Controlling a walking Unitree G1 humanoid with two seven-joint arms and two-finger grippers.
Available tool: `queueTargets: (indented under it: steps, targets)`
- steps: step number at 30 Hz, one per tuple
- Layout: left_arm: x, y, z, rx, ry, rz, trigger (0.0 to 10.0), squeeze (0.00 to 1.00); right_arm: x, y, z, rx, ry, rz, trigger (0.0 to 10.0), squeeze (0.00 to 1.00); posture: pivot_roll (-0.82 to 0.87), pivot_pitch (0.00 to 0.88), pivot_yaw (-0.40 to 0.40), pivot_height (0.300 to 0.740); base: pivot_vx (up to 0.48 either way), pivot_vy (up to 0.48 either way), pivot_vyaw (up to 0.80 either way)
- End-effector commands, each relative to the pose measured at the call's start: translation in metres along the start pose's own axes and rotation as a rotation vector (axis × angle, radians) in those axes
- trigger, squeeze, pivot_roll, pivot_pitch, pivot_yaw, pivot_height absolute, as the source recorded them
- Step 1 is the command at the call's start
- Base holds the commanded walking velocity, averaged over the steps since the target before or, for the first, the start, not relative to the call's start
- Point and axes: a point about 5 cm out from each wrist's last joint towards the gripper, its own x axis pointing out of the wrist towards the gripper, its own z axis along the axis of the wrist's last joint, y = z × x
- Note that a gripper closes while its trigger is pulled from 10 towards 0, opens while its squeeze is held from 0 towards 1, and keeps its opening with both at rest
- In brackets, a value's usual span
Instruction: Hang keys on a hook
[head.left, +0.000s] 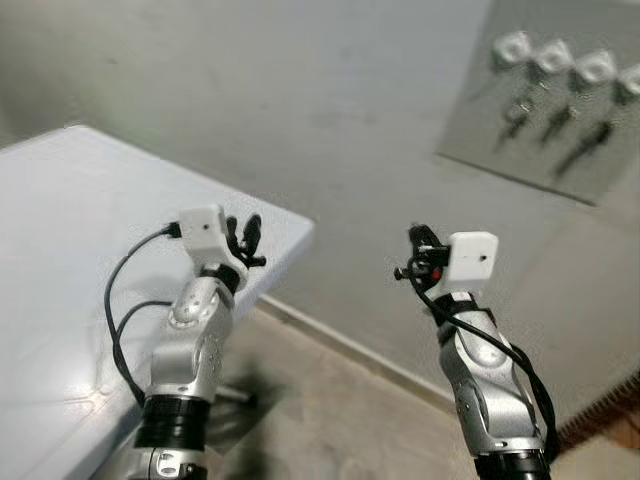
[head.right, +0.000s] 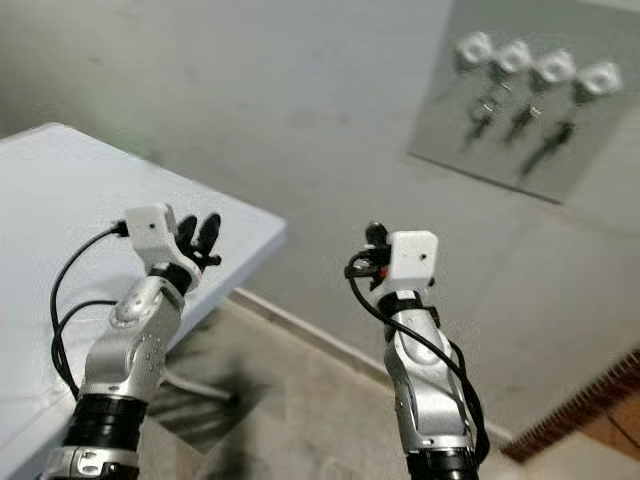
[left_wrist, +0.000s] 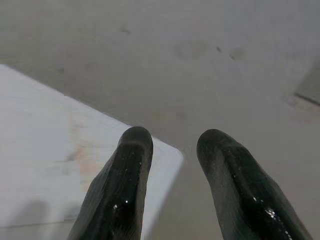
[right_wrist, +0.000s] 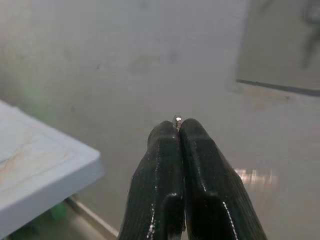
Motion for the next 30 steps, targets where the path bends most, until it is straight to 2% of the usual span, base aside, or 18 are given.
queueTargets:
  steps: [1,4,9,17,21,30]
  targets:
    - [0.000,-0.004,0.000,-0.002,0.005,-0.003,10.0,0.00,0.001,-0.006,0.003,0.004,0.002,-0.044,10.0,0.00,0.13,0.000,-0.056,0.740,0.000,0.000,0.00]
    - [0.000,-0.004,0.000,-0.003,0.005,-0.004,10.0,0.00,0.003,-0.008,0.003,-0.003,0.020,-0.073,10.0,0.00,0.13,0.000,-0.056,0.740,0.000,0.000,0.00]
    - [-0.001,-0.003,0.001,-0.002,0.005,-0.018,10.0,0.00,0.002,-0.013,0.004,0.041,0.034,-0.087,10.0,0.00,0.13,0.000,-0.054,0.740,0.000,0.000,0.00]
    - [-0.002,0.007,0.008,-0.004,-0.005,-0.036,10.0,0.00,-0.002,-0.017,0.009,-0.052,-0.014,-0.058,10.0,0.00,0.13,0.007,-0.049,0.740,0.000,0.000,0.00]
    - [-0.002,0.008,0.009,-0.006,-0.005,-0.040,10.0,0.00,-0.003,-0.016,0.009,-0.042,-0.012,-0.052,10.0,0.00,0.13,0.010,-0.046,0.740,0.000,0.000,0.00]
    - [-0.002,0.005,0.009,-0.012,-0.001,-0.056,10.0,0.00,-0.002,-0.013,0.009,-0.026,-0.017,-0.040,10.0,0.00,0.13,0.008,-0.047,0.740,0.297,0.000,0.00]
